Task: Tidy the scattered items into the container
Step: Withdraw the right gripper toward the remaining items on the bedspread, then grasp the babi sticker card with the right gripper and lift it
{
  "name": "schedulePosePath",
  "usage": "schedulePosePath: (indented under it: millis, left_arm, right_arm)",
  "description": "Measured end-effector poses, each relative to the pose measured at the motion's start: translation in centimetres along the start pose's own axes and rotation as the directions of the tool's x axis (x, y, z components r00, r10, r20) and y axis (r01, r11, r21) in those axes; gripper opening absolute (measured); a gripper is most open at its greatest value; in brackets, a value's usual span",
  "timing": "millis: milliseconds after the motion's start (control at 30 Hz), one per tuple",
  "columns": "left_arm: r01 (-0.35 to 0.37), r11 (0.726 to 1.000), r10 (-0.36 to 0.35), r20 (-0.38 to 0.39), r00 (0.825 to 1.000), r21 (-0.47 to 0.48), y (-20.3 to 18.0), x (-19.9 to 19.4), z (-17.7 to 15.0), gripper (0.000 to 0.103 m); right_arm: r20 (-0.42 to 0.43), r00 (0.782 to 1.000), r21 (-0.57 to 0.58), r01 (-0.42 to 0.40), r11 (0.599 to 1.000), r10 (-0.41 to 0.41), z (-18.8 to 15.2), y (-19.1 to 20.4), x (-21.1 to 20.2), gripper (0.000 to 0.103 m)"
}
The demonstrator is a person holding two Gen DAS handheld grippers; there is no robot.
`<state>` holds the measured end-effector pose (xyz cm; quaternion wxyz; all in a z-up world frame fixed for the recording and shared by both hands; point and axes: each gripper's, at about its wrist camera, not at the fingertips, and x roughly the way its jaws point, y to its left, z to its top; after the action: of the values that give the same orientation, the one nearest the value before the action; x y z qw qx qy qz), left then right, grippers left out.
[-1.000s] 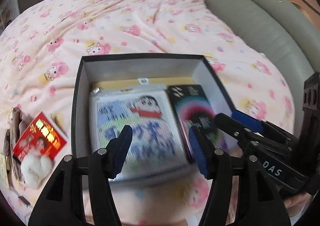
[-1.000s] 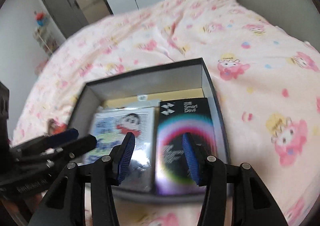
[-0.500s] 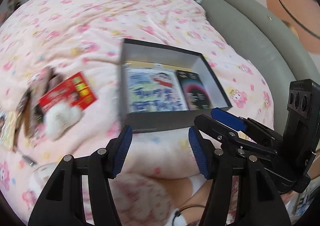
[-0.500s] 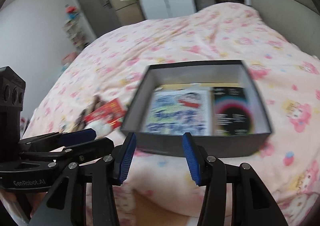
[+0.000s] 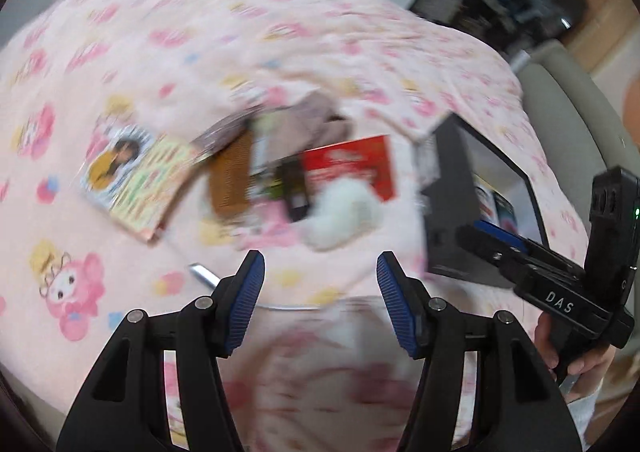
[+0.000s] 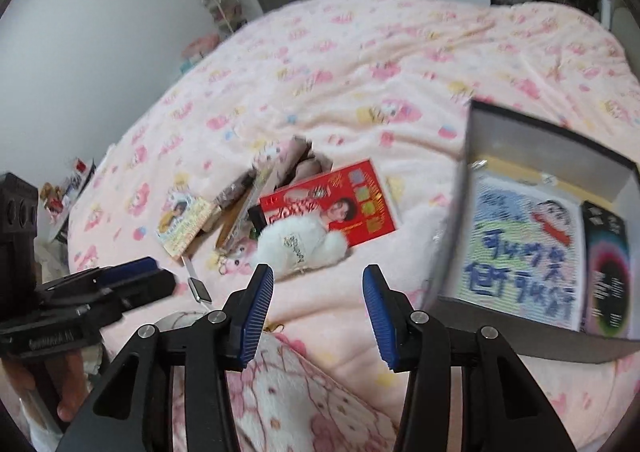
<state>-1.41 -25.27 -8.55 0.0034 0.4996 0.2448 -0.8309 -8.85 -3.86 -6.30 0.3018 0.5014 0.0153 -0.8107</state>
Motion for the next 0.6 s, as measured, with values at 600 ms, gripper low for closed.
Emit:
schedulePosePath:
  millis: [600]
  left_arm:
    - [-0.122,0.923,0.171,0.104,0.980,-0.366,15.8,2.5,0.9,0.059]
  right_arm:
    - [-0.214,0.972,-0.103,-0.120,0.987,0.096,6.1,6.3,10.5,0.043]
